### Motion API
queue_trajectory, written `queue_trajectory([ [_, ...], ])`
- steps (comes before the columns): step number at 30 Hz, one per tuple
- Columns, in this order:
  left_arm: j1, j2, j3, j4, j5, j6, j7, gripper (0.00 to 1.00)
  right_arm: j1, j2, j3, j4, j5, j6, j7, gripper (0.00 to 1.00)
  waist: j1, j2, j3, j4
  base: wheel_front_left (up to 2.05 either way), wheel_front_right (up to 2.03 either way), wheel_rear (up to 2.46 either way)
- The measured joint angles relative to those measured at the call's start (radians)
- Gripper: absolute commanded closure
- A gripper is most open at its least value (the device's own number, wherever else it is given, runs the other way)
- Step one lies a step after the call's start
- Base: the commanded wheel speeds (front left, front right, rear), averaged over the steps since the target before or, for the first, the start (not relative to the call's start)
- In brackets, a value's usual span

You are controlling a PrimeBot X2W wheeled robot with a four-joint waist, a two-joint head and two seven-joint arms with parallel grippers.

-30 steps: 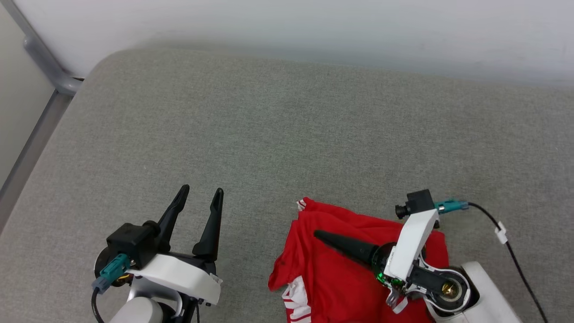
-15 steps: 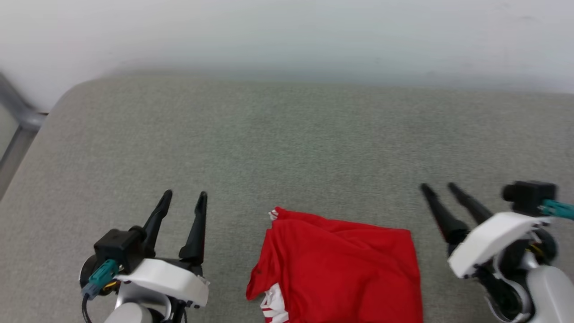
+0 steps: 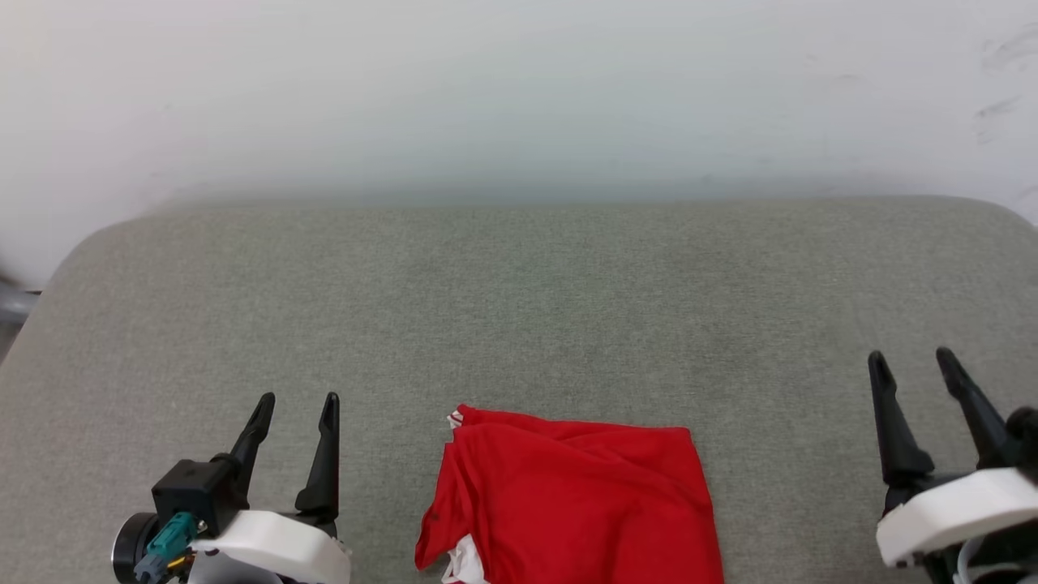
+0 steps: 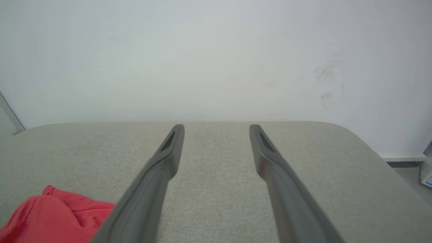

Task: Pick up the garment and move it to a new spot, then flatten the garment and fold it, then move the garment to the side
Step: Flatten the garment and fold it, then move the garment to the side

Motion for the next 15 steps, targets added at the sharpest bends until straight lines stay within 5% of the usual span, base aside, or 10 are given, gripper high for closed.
queue_trajectory([
  [15,0.049,-0.025,0.027,0.007,0.025,0.002,0.0,0.0,0.104,0.055,0.012,-0.034,-0.005,0.0,0.03,0.0,0.0,0.0,-0.023,-0.019,0.0,0.0,0.0],
])
